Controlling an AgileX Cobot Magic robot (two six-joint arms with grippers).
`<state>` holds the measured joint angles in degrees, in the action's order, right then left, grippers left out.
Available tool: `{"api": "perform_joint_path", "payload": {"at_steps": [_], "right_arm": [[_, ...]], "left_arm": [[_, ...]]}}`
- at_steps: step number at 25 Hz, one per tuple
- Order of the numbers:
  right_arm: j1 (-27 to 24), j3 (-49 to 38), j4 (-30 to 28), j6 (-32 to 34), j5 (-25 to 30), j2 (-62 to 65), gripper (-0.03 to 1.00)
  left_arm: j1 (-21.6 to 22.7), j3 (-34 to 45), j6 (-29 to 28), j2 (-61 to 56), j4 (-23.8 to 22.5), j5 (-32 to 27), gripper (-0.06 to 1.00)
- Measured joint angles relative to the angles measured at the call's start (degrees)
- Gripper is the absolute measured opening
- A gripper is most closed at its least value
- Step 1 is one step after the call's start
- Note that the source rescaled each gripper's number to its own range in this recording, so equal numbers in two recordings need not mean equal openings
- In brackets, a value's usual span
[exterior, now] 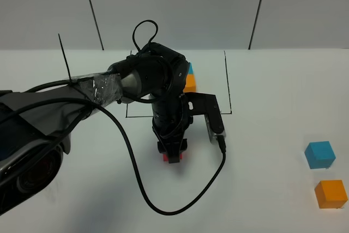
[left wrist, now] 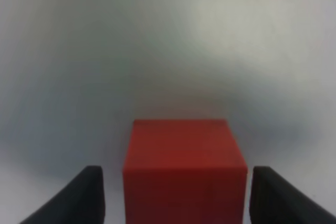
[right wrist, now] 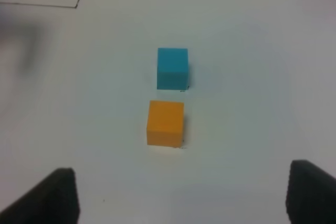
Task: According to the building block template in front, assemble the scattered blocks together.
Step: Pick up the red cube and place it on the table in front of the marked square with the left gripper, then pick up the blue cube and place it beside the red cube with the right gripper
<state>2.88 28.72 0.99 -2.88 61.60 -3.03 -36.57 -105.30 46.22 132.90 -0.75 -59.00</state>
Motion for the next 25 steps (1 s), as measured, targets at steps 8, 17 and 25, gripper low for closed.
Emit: {"api": "perform_joint_path", "payload": {"at_steps": [8,17,25], "right_arm": [[0.0,0.0,0.0,0.0,0.0,0.0,0.64],[0.0,0.0,0.0,0.0,0.0,0.0,0.64],[0.0,0.0,0.0,0.0,0.0,0.0,0.64]], "left_arm": [[0.0,0.0,-0.14,-5.93,0.0,-3.45,0.54],[0.0,0.0,-6.09,-13.98,-2.4,-8.95,0.54],[0.0,0.0,-21.48,-21.17,-6.51,-9.03,0.54]]}}
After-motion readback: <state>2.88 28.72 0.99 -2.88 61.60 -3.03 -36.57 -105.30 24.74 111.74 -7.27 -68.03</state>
